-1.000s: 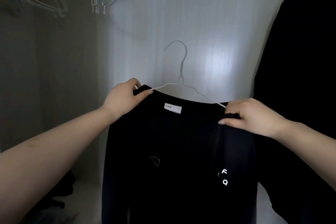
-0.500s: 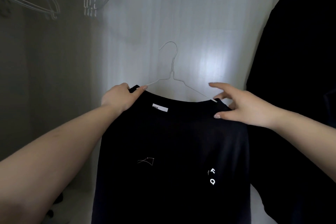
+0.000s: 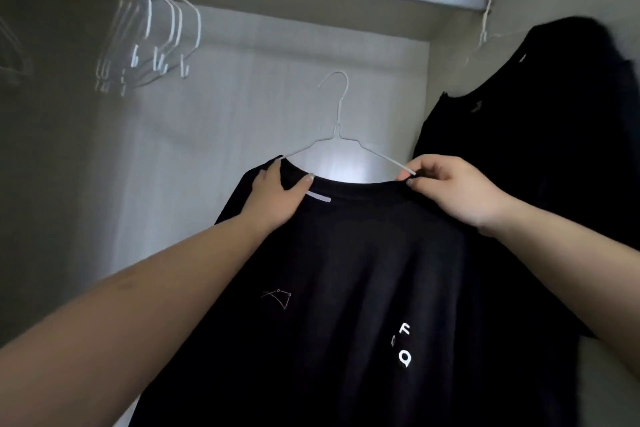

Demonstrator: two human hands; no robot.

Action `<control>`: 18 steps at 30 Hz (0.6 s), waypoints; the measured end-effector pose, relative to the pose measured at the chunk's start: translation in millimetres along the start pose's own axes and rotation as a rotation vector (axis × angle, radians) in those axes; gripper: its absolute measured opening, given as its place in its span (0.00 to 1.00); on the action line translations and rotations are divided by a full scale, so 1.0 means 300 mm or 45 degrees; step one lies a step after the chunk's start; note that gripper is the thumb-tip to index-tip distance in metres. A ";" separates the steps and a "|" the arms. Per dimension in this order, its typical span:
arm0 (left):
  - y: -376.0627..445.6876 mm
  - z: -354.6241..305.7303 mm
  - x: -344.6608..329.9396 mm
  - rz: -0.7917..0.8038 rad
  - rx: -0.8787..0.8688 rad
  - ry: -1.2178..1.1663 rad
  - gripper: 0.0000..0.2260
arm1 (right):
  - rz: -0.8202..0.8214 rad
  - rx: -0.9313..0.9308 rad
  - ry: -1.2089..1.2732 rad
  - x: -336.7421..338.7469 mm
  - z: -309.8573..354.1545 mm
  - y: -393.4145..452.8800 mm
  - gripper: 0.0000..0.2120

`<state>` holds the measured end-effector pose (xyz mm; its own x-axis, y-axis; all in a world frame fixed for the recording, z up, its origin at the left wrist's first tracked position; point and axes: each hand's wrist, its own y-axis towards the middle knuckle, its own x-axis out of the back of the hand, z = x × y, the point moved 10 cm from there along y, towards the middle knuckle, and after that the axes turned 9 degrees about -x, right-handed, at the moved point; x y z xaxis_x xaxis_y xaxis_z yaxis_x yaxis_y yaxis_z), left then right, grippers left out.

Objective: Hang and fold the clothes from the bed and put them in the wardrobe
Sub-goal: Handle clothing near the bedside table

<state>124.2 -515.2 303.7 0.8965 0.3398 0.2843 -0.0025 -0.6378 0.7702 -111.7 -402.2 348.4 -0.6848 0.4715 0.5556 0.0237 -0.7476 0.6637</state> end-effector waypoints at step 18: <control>0.136 -0.731 -0.385 0.452 -0.339 -0.781 0.33 | -0.704 -0.190 -0.359 0.623 0.181 0.224 0.11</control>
<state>-76.6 -429.0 427.6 0.9075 -0.3501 0.2320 -0.3739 -0.4222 0.8258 -198.6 -338.8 523.9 -0.3486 0.8961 0.2747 -0.3942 -0.4061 0.8245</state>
